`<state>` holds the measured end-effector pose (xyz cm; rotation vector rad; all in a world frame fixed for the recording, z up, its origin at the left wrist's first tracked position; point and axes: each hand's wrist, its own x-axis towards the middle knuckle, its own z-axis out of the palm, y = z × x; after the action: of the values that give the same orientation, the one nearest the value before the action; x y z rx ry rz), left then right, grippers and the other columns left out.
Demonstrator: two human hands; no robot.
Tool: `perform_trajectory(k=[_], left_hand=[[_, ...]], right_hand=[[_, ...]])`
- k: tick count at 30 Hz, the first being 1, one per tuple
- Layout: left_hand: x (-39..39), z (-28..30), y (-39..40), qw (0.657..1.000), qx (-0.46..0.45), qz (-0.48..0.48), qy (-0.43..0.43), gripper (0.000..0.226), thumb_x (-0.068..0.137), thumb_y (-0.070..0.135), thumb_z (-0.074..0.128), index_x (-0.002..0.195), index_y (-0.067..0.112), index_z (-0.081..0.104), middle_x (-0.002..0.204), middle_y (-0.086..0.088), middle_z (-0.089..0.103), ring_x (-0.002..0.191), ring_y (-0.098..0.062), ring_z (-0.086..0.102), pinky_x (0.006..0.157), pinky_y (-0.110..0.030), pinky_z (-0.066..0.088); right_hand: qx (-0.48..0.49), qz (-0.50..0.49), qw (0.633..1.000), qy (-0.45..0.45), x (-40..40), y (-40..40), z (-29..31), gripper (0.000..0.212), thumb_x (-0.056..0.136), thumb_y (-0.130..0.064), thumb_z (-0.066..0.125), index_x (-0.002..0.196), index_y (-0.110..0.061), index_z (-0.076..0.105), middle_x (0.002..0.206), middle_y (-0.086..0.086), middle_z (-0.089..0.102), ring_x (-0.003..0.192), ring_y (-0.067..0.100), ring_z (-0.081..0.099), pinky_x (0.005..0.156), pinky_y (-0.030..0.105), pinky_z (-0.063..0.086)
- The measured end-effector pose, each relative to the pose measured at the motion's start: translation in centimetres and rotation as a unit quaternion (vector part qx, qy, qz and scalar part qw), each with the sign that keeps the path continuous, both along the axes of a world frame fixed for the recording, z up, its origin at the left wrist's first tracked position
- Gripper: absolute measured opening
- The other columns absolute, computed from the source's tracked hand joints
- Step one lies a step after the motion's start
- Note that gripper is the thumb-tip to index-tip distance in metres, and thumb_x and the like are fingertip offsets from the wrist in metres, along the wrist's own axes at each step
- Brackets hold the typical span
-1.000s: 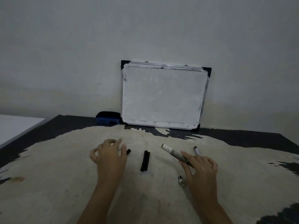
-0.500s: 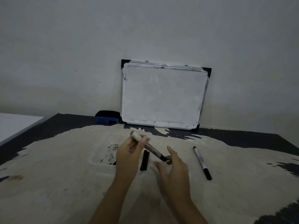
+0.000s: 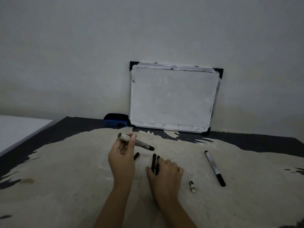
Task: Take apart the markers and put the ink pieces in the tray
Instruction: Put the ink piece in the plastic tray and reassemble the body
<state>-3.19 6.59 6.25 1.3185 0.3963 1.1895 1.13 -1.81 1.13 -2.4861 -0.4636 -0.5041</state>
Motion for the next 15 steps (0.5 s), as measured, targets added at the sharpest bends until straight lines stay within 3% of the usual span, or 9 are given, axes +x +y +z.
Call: perform_trajectory(k=[3,7,11,13,15], left_hand=[[0.1,-0.2,-0.1,1.0,0.02,0.003,0.005,0.013,0.084,0.016,0.061,0.094,0.022,0.064,0.094,0.003,0.07,0.09,-0.001,0.066,0.081,-0.018,0.055],[0.2,-0.2,-0.2,0.999,0.043,0.01,0.006,0.014,0.084,0.015,0.061,0.09,0.028,0.063,0.093,0.004,0.07,0.089,0.0,0.066,0.077,-0.011,0.053],[-0.2,0.5,-0.7,0.996,0.092,0.014,0.003,0.02,0.084,0.016,0.061,0.085,0.036,0.059,0.088,0.012,0.067,0.087,0.002,0.065,0.064,-0.006,0.05],[-0.4,0.9,-1.0,0.985,0.169,0.022,0.013,0.022,0.083,0.02,0.06,0.082,0.041,0.056,0.084,0.019,0.064,0.085,0.009,0.061,0.072,-0.005,0.048],[-0.5,1.1,-1.1,0.965,0.26,0.034,0.022,0.009,0.082,0.027,0.06,0.084,0.036,0.057,0.081,0.018,0.061,0.083,0.015,0.057,0.077,-0.003,0.045]], right_hand=[[-0.022,0.004,1.0,-0.001,-0.1,0.0,0.0,0.025,0.079,-0.045,0.058,0.085,-0.021,0.064,0.086,-0.002,0.065,0.086,0.019,0.055,0.084,0.035,0.036],[0.012,0.014,1.0,0.013,-0.1,-0.2,0.3,0.02,0.081,-0.038,0.055,0.077,-0.02,0.063,0.078,-0.003,0.063,0.08,0.016,0.053,0.08,0.031,0.033],[0.194,0.002,0.979,0.065,0.6,-2.1,1.9,0.017,0.08,-0.028,0.065,0.069,-0.017,0.059,0.068,-0.002,0.06,0.065,0.012,0.055,0.061,0.024,0.047],[0.293,0.034,0.948,0.121,1.5,-3.9,3.3,0.018,0.08,-0.023,0.069,0.066,-0.014,0.06,0.063,0.003,0.065,0.057,0.015,0.06,0.053,0.024,0.05],[0.38,0.086,0.9,0.197,2.3,-5.9,5.2,0.014,0.08,-0.019,0.069,0.071,-0.009,0.064,0.064,0.008,0.069,0.056,0.018,0.065,0.053,0.026,0.056]])
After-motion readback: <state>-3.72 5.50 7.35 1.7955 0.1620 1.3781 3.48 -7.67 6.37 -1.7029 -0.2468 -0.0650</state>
